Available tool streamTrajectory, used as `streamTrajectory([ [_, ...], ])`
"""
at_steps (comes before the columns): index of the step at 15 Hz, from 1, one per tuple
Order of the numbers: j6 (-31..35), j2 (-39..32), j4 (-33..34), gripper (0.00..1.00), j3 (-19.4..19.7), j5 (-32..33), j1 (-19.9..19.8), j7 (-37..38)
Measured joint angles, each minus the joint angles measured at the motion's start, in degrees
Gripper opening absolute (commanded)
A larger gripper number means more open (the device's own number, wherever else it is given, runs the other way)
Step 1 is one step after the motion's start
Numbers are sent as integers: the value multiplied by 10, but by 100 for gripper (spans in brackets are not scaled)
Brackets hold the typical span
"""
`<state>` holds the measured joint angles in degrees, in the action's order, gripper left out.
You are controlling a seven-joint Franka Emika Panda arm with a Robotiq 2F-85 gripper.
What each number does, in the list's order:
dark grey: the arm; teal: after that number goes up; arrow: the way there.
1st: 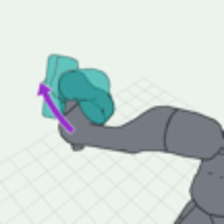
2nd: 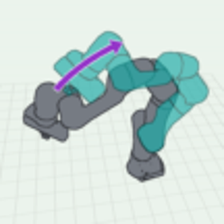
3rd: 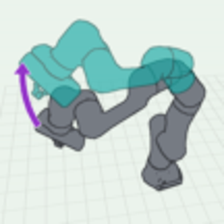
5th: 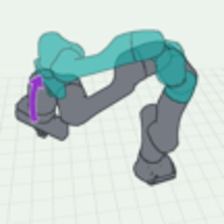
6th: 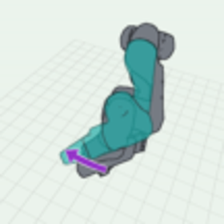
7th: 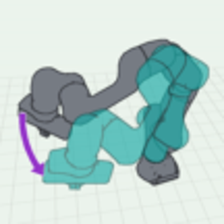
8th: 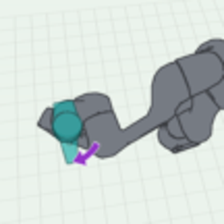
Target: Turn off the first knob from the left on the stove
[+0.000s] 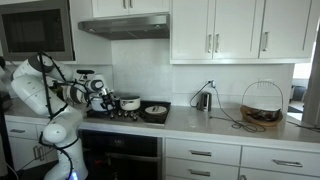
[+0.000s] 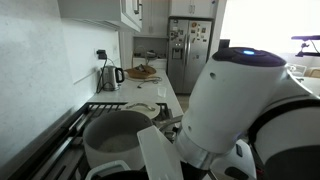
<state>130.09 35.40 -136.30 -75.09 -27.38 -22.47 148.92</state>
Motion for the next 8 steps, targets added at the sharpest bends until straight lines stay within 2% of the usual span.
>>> streamTrajectory([
  [4, 0, 0, 0, 59, 0, 0, 0, 0],
  [5, 0, 0, 0, 84, 0, 0, 0, 0],
  [6, 0, 0, 0, 85, 0, 0, 0, 0],
  [8, 0, 0, 1, 98, 0, 4, 0, 0],
])
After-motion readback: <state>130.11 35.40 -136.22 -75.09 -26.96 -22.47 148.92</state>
